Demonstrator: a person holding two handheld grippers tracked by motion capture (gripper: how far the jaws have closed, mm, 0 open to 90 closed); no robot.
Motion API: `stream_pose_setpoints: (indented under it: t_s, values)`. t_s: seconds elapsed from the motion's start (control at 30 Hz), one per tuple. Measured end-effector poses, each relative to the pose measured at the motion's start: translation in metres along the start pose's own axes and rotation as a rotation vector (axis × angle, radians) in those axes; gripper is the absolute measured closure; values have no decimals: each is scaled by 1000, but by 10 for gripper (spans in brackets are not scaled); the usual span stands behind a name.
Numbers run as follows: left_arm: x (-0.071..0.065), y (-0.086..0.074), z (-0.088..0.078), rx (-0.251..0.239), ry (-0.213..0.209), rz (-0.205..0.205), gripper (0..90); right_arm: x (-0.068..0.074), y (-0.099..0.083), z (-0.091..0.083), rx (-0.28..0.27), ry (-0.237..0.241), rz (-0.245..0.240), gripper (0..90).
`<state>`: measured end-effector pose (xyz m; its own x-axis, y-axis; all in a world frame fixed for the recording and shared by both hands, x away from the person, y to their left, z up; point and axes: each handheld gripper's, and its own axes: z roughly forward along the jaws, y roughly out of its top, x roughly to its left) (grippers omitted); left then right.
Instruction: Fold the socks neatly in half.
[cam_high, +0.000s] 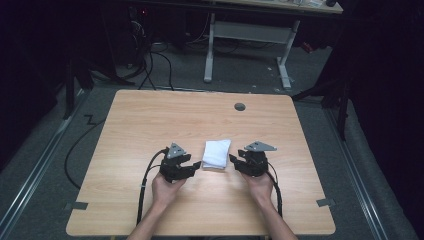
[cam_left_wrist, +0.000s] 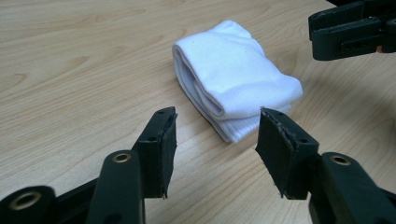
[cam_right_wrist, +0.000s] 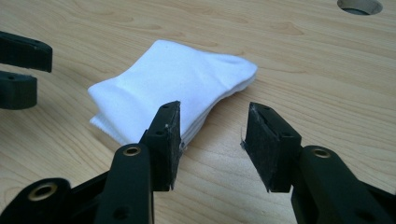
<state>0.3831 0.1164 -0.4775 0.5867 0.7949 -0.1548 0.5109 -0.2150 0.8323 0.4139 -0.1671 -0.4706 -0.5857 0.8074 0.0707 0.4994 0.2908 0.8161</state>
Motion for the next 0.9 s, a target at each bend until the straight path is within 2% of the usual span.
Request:
stream_pose_setpoints:
  t_s: [0.1, 0.37, 0.77, 0.9]
  values:
    - [2, 0, -4, -8, 9, 1, 465, -3, -2, -3, -10, -7, 8, 529]
    - [11, -1, -18, -40, 16, -31, 456, -6, -5, -8, -27, -14, 10, 502]
    - [18, -3, -34, -73, 44, -36, 450, -11, -10, -17, -46, -11, 27, 496]
    - [20, -6, -38, -96, 47, -52, 447, -15, -12, -22, -52, -17, 32, 495]
